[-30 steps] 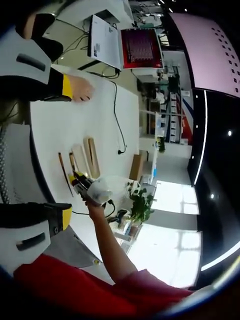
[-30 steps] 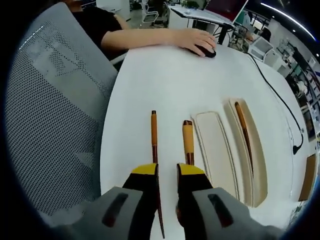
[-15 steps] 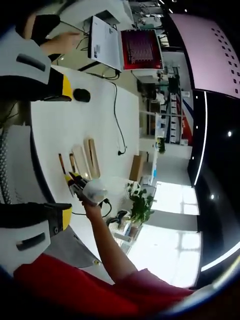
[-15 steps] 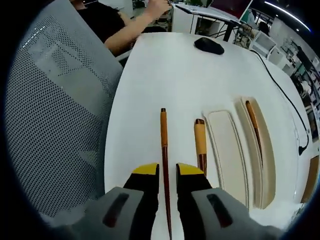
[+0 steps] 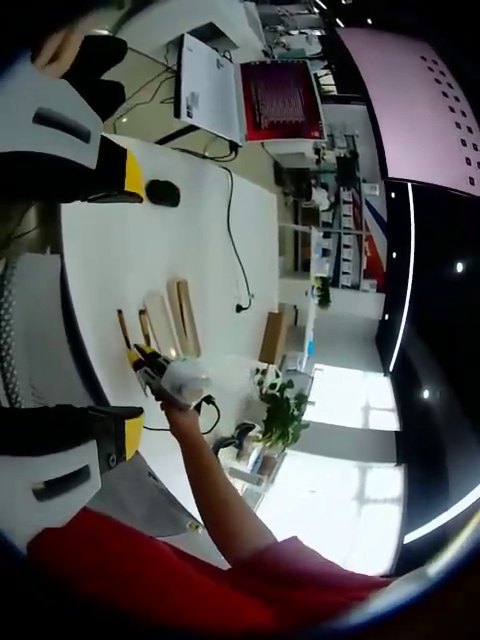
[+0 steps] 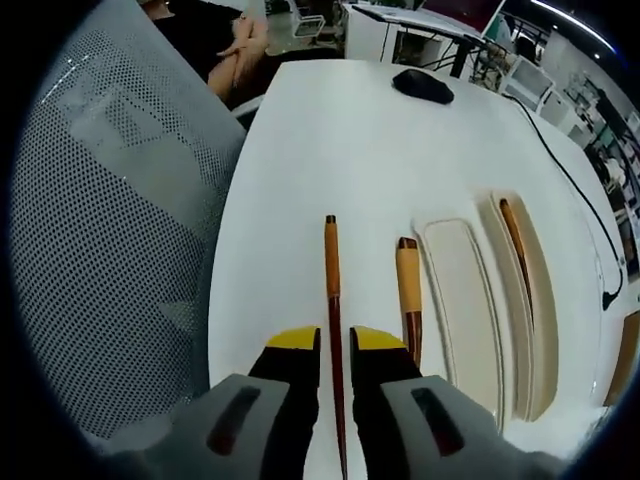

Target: Arrange the utensils inside the cutlery case until each visible utensil rests in its matching compartment.

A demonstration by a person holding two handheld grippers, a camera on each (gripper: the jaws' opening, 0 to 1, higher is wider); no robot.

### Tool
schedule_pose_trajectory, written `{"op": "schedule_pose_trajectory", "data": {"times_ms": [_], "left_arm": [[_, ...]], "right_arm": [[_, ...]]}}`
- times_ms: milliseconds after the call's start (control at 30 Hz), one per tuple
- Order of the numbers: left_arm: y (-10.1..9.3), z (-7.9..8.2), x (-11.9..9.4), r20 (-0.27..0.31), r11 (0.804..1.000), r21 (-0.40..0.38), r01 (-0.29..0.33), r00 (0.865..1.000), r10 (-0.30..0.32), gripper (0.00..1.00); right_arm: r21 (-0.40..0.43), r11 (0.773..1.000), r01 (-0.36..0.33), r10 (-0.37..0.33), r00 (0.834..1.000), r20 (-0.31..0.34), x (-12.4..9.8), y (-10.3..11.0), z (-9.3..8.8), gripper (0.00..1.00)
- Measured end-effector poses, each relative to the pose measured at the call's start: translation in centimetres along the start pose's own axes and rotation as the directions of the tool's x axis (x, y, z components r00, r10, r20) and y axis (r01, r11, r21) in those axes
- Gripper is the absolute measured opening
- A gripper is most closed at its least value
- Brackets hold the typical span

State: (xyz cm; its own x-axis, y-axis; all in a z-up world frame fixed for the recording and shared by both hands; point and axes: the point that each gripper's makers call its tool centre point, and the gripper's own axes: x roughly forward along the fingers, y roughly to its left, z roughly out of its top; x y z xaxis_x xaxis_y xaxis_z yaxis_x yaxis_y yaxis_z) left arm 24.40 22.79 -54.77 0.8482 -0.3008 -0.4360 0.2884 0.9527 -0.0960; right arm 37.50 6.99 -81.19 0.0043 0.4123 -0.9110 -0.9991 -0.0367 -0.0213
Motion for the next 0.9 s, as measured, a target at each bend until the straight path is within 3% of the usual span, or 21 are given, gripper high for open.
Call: {"op": "schedule_pose_trajectory", "data": {"times_ms": [400, 633, 800, 900], "left_arm": [[0.03, -0.42, -0.13, -0.006, 1.000, -0.006, -0.007, 1.000, 0.007, 0.85], [0.13, -0.52, -0.09, -0.003, 1.000, -0.007, -0.010, 1.000, 0.010, 0.85], [-0.27, -0.60, 0.07, -0.022, 1.000, 0.013, 0.000, 1.000, 0.001, 0.84], [-0.08, -0.35, -0.04, -0.001, 1.000, -0.012, -0.007, 1.000, 0.007, 0.84]], "right_arm": [[-0.012, 1.000, -0.007, 0.007, 1.000, -0.004, 0.38, 0.13, 0.14, 0.08], [-0.013, 1.000, -0.007, 0.006, 0.999, -0.043, 0.67, 0.32, -0.60, 0.07], [0.041, 0.999, -0.006, 0.006, 1.000, -0.004, 0.78, 0.29, -0.32, 0.06], [0.007, 1.000, -0.004, 0.004, 1.000, -0.003, 0.84, 0.21, -0.29, 0.05]]}}
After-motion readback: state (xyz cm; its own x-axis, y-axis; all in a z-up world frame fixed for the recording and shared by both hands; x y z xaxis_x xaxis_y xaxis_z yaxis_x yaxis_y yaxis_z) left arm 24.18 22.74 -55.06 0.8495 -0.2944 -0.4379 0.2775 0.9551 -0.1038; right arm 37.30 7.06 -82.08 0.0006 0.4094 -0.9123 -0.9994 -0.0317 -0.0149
